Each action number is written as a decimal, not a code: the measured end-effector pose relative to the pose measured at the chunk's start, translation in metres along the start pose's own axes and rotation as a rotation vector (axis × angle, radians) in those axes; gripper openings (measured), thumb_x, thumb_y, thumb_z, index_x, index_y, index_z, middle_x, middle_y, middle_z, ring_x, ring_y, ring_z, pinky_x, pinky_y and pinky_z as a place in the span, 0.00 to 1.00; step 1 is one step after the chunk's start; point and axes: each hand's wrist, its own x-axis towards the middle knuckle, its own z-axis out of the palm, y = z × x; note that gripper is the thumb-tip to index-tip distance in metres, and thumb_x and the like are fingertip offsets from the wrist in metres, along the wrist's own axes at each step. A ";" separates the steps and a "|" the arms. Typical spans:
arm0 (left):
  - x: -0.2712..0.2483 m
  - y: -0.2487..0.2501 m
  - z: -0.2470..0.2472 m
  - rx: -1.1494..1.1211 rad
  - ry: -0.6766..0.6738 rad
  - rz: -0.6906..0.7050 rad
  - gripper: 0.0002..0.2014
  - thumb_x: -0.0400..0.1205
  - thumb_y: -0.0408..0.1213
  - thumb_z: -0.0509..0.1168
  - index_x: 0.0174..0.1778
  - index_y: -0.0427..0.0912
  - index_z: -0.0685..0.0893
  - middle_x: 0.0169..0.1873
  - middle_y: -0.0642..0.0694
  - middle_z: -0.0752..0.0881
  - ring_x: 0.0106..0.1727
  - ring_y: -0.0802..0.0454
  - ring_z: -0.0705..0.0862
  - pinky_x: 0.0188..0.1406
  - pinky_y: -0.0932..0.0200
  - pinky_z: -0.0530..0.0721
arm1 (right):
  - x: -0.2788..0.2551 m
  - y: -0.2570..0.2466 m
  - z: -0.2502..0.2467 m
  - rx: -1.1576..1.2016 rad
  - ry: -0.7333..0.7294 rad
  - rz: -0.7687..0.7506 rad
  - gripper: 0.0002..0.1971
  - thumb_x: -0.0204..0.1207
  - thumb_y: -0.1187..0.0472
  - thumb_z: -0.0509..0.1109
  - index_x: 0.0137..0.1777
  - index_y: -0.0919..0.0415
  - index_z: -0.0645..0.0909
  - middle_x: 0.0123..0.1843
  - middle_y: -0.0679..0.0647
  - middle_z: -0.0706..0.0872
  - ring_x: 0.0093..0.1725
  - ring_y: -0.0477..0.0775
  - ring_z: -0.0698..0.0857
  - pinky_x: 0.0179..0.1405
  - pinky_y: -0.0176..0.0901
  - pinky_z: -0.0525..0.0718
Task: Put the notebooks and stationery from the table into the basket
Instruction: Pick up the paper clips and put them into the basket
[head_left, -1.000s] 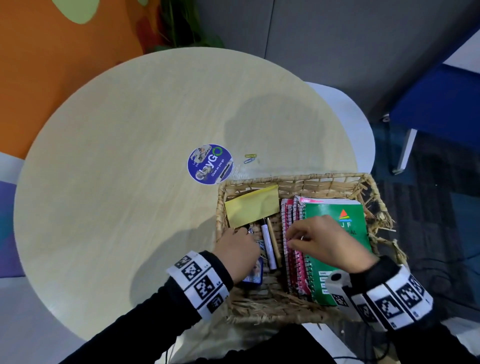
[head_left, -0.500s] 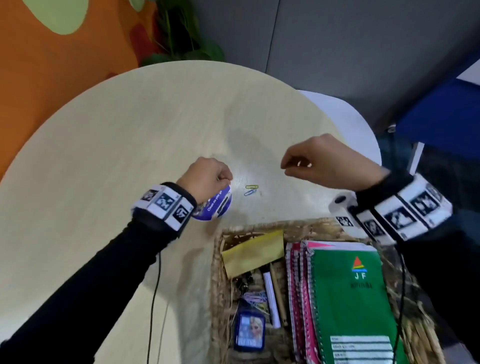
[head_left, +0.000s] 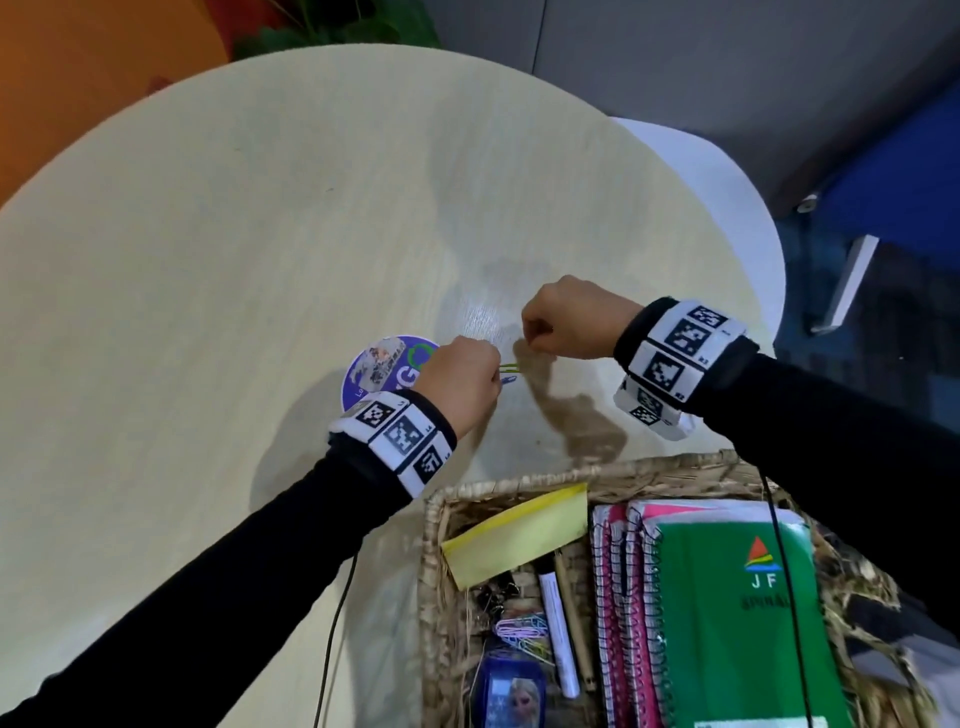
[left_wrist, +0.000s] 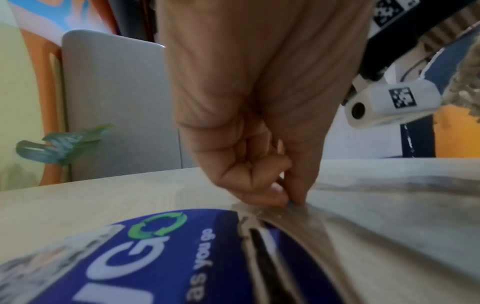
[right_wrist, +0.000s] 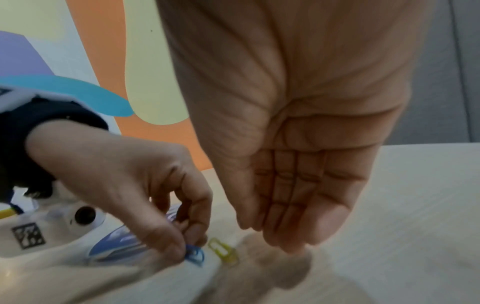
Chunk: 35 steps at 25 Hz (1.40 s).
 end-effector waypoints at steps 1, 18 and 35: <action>-0.004 -0.001 -0.001 -0.016 -0.005 -0.006 0.10 0.81 0.34 0.62 0.46 0.34 0.87 0.46 0.37 0.88 0.47 0.40 0.86 0.42 0.53 0.81 | 0.001 -0.003 0.004 -0.004 -0.011 -0.006 0.06 0.74 0.64 0.67 0.43 0.65 0.85 0.44 0.60 0.89 0.39 0.55 0.80 0.39 0.44 0.78; -0.188 -0.021 -0.036 -0.477 0.340 -0.178 0.05 0.75 0.37 0.73 0.35 0.46 0.85 0.27 0.56 0.87 0.42 0.64 0.84 0.35 0.85 0.73 | -0.080 -0.075 -0.021 -0.083 0.025 -0.120 0.03 0.70 0.65 0.71 0.38 0.63 0.86 0.32 0.51 0.82 0.33 0.52 0.79 0.32 0.38 0.75; -0.243 0.053 0.005 0.041 0.120 0.221 0.04 0.79 0.34 0.64 0.46 0.46 0.82 0.41 0.49 0.88 0.45 0.48 0.86 0.34 0.58 0.73 | -0.219 -0.086 0.083 0.131 0.164 0.145 0.07 0.71 0.58 0.74 0.42 0.61 0.86 0.41 0.57 0.90 0.43 0.56 0.86 0.42 0.42 0.79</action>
